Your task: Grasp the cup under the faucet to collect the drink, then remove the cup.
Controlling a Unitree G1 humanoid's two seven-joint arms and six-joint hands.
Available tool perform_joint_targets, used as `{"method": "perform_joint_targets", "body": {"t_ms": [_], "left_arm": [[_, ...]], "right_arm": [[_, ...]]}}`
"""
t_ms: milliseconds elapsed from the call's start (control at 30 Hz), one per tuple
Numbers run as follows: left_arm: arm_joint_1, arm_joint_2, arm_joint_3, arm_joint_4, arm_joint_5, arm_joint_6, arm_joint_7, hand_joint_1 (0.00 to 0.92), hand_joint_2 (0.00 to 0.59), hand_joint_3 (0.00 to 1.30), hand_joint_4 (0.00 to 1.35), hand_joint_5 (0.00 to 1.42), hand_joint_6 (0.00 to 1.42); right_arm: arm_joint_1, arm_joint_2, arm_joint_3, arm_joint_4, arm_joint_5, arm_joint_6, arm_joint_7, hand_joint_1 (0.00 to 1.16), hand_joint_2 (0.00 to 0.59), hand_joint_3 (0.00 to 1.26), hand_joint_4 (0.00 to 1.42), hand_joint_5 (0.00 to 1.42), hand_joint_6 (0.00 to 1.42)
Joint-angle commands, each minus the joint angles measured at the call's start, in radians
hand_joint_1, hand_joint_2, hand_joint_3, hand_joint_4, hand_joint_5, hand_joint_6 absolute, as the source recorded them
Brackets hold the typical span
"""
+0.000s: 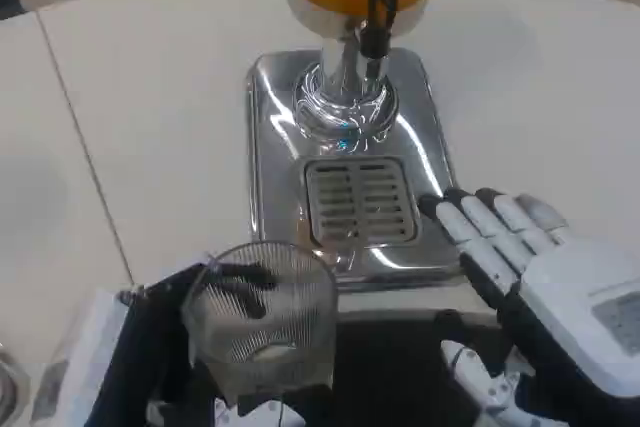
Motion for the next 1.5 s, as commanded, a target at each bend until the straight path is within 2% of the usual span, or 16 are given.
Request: {"method": "perform_joint_targets", "body": {"t_ms": [33,300,467,567,600,867,1167,1367,1500], "left_arm": [[0.008,-0.016,-0.005,-0.015,0.014,-0.011,-0.003,0.651,0.048,1.16,1.17,1.41,1.42],[0.002,-0.029,-0.009,-0.011,0.020,-0.011,-0.005,0.651,0.048,1.16,1.17,1.41,1.42],[-0.028,-0.036,-0.008,0.009,0.024,0.004,-0.005,0.651,0.048,1.16,1.17,1.41,1.42],[-0.112,-0.055,-0.018,0.070,0.047,0.025,0.013,0.651,0.048,1.16,1.17,1.41,1.42],[-0.162,-0.070,-0.029,0.114,0.070,0.033,0.036,0.651,0.048,1.16,1.17,1.41,1.42],[-0.411,-0.161,-0.103,0.398,0.158,0.067,0.167,0.657,0.050,1.16,1.17,1.41,1.42],[-0.613,-0.167,-0.124,0.615,0.152,0.065,0.253,0.659,0.051,1.15,1.17,1.41,1.42],[-0.758,-0.198,-0.174,0.816,0.155,0.043,0.322,0.659,0.051,1.15,1.17,1.41,1.42],[-0.850,-0.188,-0.196,0.943,0.163,0.018,0.380,0.659,0.051,1.15,1.15,1.41,1.42]], "right_arm": [[0.010,0.005,-0.003,0.000,-0.009,0.008,0.001,0.06,0.586,0.00,0.00,0.00,0.01],[0.022,0.013,-0.008,-0.003,-0.019,0.016,-0.002,0.08,0.586,0.00,0.00,0.00,0.02],[0.024,0.044,-0.009,0.006,-0.036,0.050,-0.007,0.13,0.586,0.00,0.00,0.00,0.02],[0.036,0.081,-0.016,0.002,-0.035,0.088,-0.017,0.14,0.586,0.00,0.00,0.00,0.02],[0.039,0.091,-0.018,-0.002,-0.033,0.095,-0.020,0.17,0.586,0.00,0.00,0.00,0.02],[0.044,0.101,-0.008,-0.031,-0.077,0.114,0.022,0.19,0.586,0.00,0.00,0.00,0.02],[0.077,0.118,-0.019,-0.106,-0.106,0.146,0.089,0.21,0.586,0.00,0.00,0.00,0.02],[0.110,0.134,-0.030,-0.180,-0.106,0.155,0.149,0.21,0.586,0.00,0.00,0.00,0.02],[0.172,0.143,-0.040,-0.216,-0.096,0.125,0.170,0.20,0.586,0.00,0.00,0.00,0.02]]}}
